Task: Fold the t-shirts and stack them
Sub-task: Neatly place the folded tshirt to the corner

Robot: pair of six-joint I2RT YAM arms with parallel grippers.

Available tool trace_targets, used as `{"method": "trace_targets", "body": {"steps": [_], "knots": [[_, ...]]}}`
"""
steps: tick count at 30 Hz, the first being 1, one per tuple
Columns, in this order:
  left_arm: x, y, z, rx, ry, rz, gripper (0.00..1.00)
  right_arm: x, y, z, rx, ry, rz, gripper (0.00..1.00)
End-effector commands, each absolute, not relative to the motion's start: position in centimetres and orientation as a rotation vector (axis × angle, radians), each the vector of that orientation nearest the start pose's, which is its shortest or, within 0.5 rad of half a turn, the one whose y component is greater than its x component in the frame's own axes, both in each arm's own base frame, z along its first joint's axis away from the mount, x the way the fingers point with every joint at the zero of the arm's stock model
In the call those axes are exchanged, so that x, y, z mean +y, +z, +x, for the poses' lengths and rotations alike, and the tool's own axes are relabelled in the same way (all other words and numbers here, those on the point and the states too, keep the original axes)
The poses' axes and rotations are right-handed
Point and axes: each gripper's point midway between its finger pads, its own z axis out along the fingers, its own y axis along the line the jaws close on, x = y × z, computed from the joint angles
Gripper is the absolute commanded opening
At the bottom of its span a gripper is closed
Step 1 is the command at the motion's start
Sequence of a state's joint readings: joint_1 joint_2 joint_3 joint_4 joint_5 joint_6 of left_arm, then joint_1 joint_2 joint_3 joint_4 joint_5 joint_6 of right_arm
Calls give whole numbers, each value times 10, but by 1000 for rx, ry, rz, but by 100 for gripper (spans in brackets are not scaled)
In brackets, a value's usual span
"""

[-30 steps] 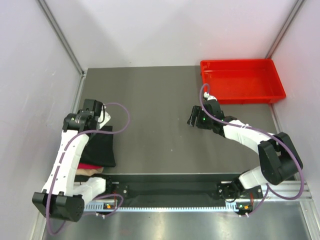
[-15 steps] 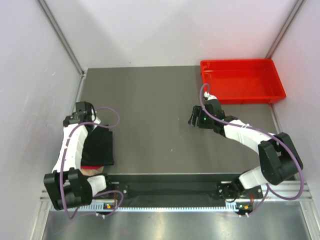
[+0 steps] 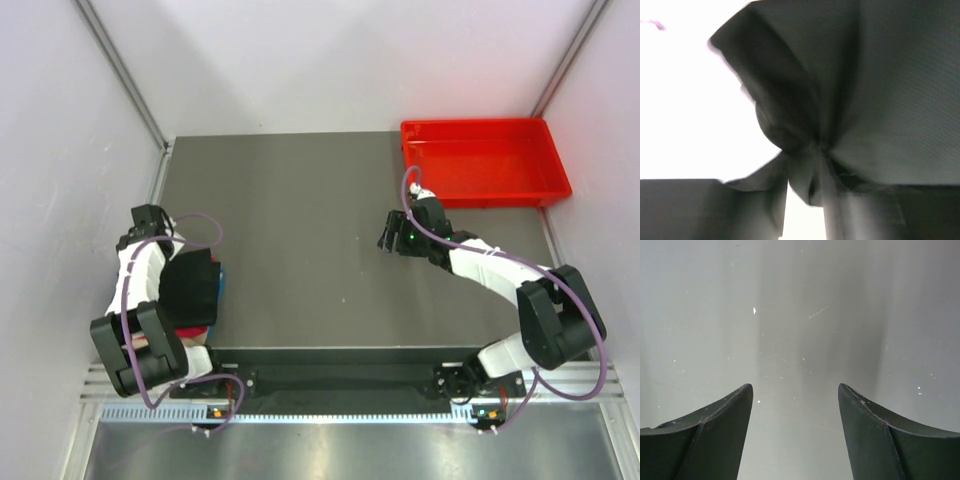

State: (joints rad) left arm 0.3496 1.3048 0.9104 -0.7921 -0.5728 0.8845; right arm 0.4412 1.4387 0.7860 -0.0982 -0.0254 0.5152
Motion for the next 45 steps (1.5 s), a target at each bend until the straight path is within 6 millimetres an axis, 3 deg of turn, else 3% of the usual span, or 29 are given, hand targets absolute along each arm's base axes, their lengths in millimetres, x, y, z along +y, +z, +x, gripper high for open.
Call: {"method": "trace_targets", "body": {"steps": [1, 2, 3, 6, 8, 9, 11, 12, 14, 15, 18, 19, 22, 26, 33, 38, 42, 45], "knots": [[216, 132, 213, 2834, 1129, 567, 39, 187, 110, 343, 2286, 541, 53, 70], [223, 135, 217, 2813, 1178, 539, 87, 188, 111, 343, 2287, 547, 50, 70], [228, 137, 216, 2808, 1210, 514, 97, 188, 110, 343, 2289, 549, 51, 70], [250, 157, 222, 2747, 1353, 405, 98, 188, 110, 342, 2292, 547, 49, 70], [255, 169, 229, 2710, 1367, 317, 95, 187, 110, 342, 2294, 546, 47, 70], [253, 177, 238, 2692, 1314, 301, 89, 187, 110, 342, 2294, 546, 47, 70], [241, 175, 245, 2697, 1153, 245, 82, 188, 110, 342, 2295, 544, 47, 70], [227, 171, 252, 2701, 1004, 273, 71, 188, 109, 341, 2296, 544, 47, 70], [217, 169, 257, 2674, 914, 246, 55, 187, 110, 341, 2295, 543, 48, 70], [213, 164, 257, 2680, 873, 251, 34, 187, 109, 340, 2296, 544, 47, 70], [204, 153, 258, 2689, 791, 257, 12, 186, 110, 341, 2296, 540, 49, 70], [196, 148, 262, 2688, 716, 256, 1, 186, 110, 340, 2299, 538, 45, 70], [179, 133, 261, 2722, 566, 279, 0, 186, 112, 341, 2295, 538, 46, 70], [206, 108, 257, 2788, 703, 224, 0, 187, 114, 342, 2294, 541, 42, 70], [235, 88, 258, 2800, 852, 156, 0, 184, 111, 342, 2303, 528, 48, 70], [257, 99, 287, 2683, 952, 63, 0, 184, 115, 342, 2298, 534, 54, 70], [272, 120, 303, 2594, 1039, 7, 15, 180, 116, 339, 2293, 517, 56, 70], [262, 138, 318, 2550, 941, -38, 19, 177, 117, 337, 2287, 507, 57, 70]]}}
